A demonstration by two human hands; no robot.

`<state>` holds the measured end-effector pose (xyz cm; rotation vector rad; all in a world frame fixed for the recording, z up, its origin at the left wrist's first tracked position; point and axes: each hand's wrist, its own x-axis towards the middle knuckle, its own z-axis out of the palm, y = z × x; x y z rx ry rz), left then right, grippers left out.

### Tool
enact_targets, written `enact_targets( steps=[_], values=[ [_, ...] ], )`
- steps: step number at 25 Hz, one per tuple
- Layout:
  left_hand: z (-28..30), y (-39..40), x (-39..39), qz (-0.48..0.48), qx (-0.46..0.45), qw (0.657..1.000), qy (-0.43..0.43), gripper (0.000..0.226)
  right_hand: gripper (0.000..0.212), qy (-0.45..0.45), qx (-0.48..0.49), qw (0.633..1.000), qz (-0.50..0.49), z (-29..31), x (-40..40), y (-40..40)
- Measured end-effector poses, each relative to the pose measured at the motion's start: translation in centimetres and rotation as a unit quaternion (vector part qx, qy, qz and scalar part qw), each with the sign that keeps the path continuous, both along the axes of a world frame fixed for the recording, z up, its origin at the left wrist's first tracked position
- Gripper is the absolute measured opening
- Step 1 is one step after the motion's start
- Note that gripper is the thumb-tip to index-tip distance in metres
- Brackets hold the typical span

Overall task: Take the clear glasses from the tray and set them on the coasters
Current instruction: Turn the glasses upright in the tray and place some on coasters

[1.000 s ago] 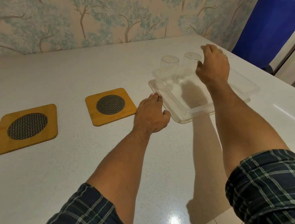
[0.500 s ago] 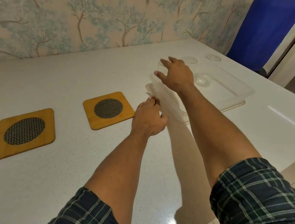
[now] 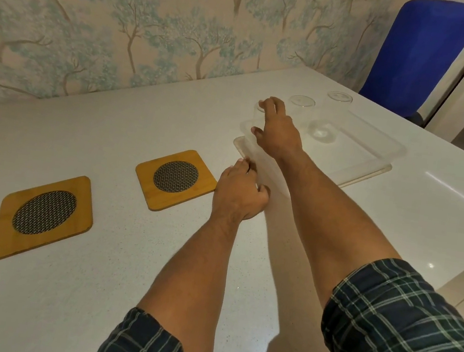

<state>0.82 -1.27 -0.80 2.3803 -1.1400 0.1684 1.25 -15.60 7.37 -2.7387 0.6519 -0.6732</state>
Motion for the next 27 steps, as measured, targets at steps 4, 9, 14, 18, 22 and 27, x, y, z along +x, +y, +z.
enact_targets(
  steps=[4,9,14,18,22,27],
  values=[
    [0.0,0.0,0.0,0.006,0.001,1.000,-0.003,0.059,0.055,-0.011,0.027,0.999,-0.027,-0.2,0.3,0.5],
    [0.2,0.1,0.0,0.004,-0.007,1.000,0.003,0.057,0.055,-0.018,0.040,0.999,-0.026,0.5,0.0,0.8],
    [0.5,0.3,-0.6,0.015,0.003,1.000,0.007,0.046,0.055,-0.033,0.019,0.999,-0.015,0.2,-0.4,1.2],
    [1.2,1.1,-1.2,0.009,0.012,1.000,-0.002,0.018,0.069,-0.037,-0.027,0.999,-0.007,1.1,-1.2,2.1],
    [2.0,2.5,-2.4,-0.015,0.077,0.996,-0.040,0.028,0.076,-0.080,-0.062,0.995,0.000,3.5,-2.7,3.7],
    [2.8,7.4,-3.5,-0.055,0.070,0.989,-0.121,0.037,0.073,-0.112,-0.079,0.991,0.006,6.6,-4.4,6.9]
  ],
)
